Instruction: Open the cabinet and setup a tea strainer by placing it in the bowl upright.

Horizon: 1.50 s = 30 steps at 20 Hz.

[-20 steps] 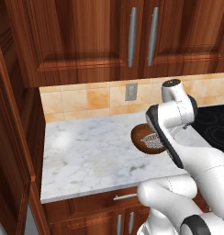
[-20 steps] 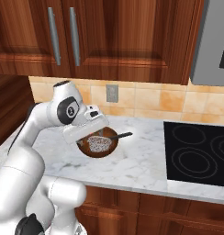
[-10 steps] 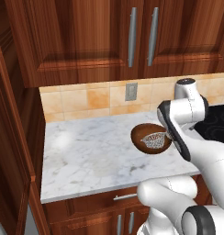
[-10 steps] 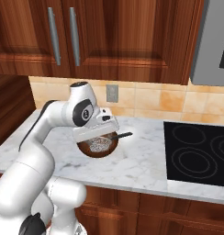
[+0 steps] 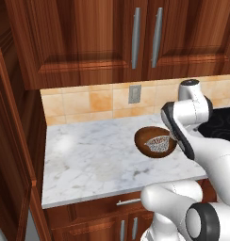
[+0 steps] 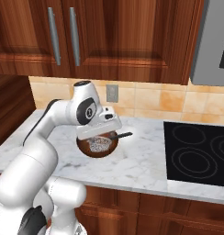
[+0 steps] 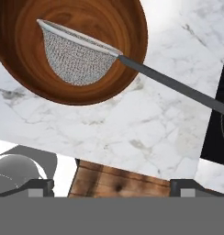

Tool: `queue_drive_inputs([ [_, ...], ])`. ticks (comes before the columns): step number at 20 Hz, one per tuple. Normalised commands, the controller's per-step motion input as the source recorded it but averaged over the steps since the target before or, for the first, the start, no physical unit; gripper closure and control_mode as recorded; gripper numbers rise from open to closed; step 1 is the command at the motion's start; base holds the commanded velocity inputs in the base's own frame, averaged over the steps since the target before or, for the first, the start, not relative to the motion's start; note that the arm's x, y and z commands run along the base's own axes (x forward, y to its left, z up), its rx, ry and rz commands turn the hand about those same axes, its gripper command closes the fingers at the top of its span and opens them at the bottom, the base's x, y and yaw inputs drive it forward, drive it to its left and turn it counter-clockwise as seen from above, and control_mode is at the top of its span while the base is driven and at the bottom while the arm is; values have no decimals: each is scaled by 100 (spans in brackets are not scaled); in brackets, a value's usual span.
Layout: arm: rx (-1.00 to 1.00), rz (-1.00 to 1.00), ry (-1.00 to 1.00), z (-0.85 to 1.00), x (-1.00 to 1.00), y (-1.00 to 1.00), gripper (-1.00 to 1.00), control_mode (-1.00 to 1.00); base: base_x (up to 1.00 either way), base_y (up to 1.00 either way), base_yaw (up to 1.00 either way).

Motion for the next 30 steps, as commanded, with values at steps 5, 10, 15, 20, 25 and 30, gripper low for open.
queue_drive_inputs([
  [5, -10, 0, -17, -4, 4, 0, -100, -100, 0, 0, 0],
  [10, -12, 0, -13, -22, 5, 0, -100, -100, 0, 0, 0],
  [15, -11, 3, -7, -9, 10, 0, -100, -100, 0, 0, 0],
  [20, -10, 1, 2, 40, 15, 0, -100, -100, 0, 0, 0],
  [25, -4, 0, 13, 12, 32, 0, -100, -100, 0, 0, 0],
  [30, 0, 0, 28, -10, 38, -11, -100, -100, 0, 0, 0],
])
